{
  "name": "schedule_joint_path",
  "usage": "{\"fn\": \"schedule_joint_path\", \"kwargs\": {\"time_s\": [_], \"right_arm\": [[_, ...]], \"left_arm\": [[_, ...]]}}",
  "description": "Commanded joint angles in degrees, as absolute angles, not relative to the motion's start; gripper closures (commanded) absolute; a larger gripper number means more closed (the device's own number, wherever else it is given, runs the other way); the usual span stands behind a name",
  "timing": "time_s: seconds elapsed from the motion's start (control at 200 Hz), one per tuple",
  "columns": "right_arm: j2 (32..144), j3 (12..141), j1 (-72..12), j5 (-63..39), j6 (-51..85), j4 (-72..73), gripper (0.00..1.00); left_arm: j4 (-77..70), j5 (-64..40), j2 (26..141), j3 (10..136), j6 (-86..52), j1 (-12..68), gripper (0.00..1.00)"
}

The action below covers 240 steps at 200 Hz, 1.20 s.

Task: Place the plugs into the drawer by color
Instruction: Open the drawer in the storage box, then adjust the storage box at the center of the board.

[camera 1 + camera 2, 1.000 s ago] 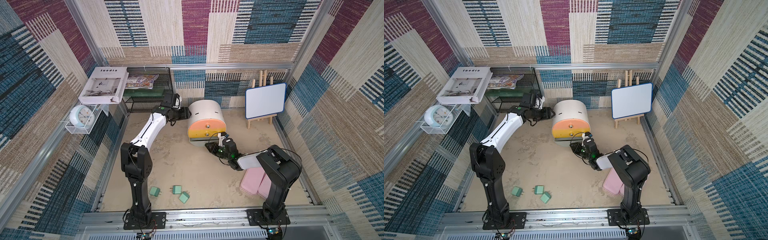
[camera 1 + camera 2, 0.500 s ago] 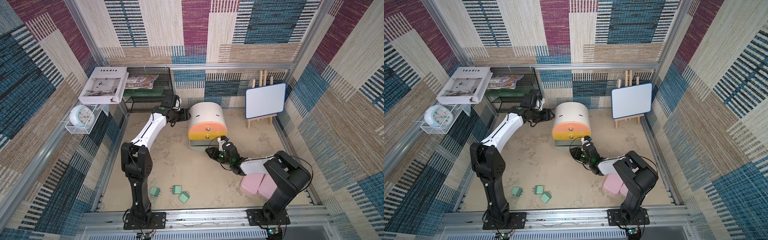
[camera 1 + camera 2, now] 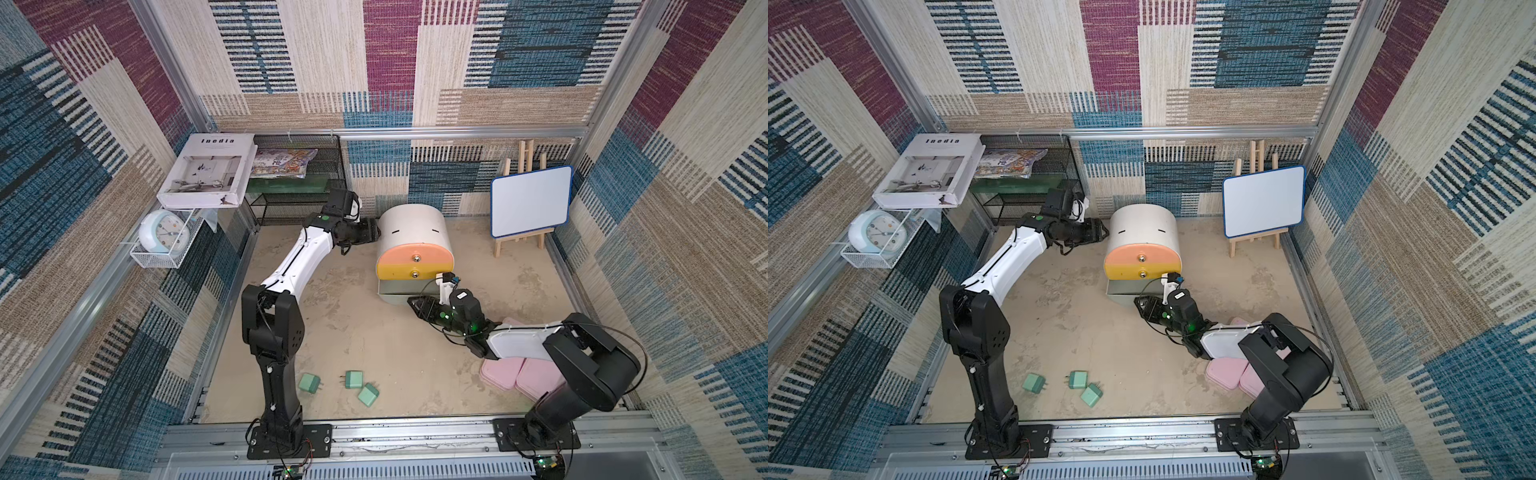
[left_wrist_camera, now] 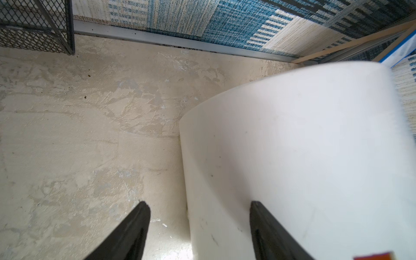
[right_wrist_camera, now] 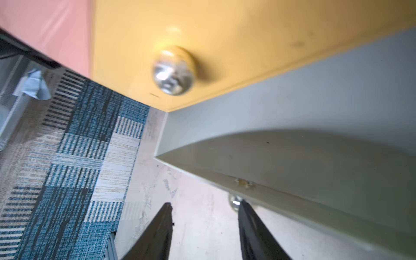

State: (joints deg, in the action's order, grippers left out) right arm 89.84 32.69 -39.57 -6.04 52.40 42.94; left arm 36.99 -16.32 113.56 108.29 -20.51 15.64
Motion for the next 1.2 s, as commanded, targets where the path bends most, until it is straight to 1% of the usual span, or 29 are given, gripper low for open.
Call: {"fn": "schedule_joint_path", "kwargs": {"time_s": [0.0, 0.08, 0.145, 0.255, 0.316, 0.476, 0.631, 0.726, 0.906, 1.197], "right_arm": [[86.2, 32.3, -39.6, -3.8, 48.7, 39.9, 0.4], [82.9, 31.3, -39.6, -2.3, 47.2, 36.9, 0.34], [79.6, 30.8, -39.6, 0.0, 46.6, 33.2, 0.32], [73.0, 30.2, -39.0, 6.7, 43.9, 27.4, 0.33], [69.9, 30.0, -37.2, 9.3, 41.8, 25.9, 0.35], [67.9, 31.7, -29.5, 5.9, 37.0, 23.5, 0.36], [72.0, 35.5, -25.1, 0.6, 33.1, 23.6, 0.37], [75.7, 38.2, -23.5, -1.6, 31.7, 24.3, 0.4], [81.1, 43.5, -22.0, -4.3, 29.5, 25.1, 0.46], [90.8, 52.9, -20.4, -9.0, 27.6, 25.4, 0.48]], "left_arm": [[37.4, -18.0, 112.4, 108.0, -20.7, 15.8, 0.26], [37.1, -18.5, 111.5, 107.5, -21.0, 15.8, 0.26], [37.0, -18.5, 110.7, 107.1, -21.2, 15.8, 0.26], [37.0, -19.1, 109.7, 106.9, -21.8, 15.8, 0.26], [37.2, -19.5, 109.2, 106.7, -22.2, 15.8, 0.26], [37.1, -21.1, 108.2, 105.7, -23.7, 15.8, 0.26], [36.9, -21.3, 106.9, 104.6, -23.6, 15.8, 0.26], [36.7, -21.4, 106.3, 104.3, -23.6, 15.8, 0.25], [36.5, -21.6, 105.7, 104.0, -23.5, 15.8, 0.25], [36.3, -21.1, 104.9, 103.7, -22.5, 15.8, 0.25]]}}
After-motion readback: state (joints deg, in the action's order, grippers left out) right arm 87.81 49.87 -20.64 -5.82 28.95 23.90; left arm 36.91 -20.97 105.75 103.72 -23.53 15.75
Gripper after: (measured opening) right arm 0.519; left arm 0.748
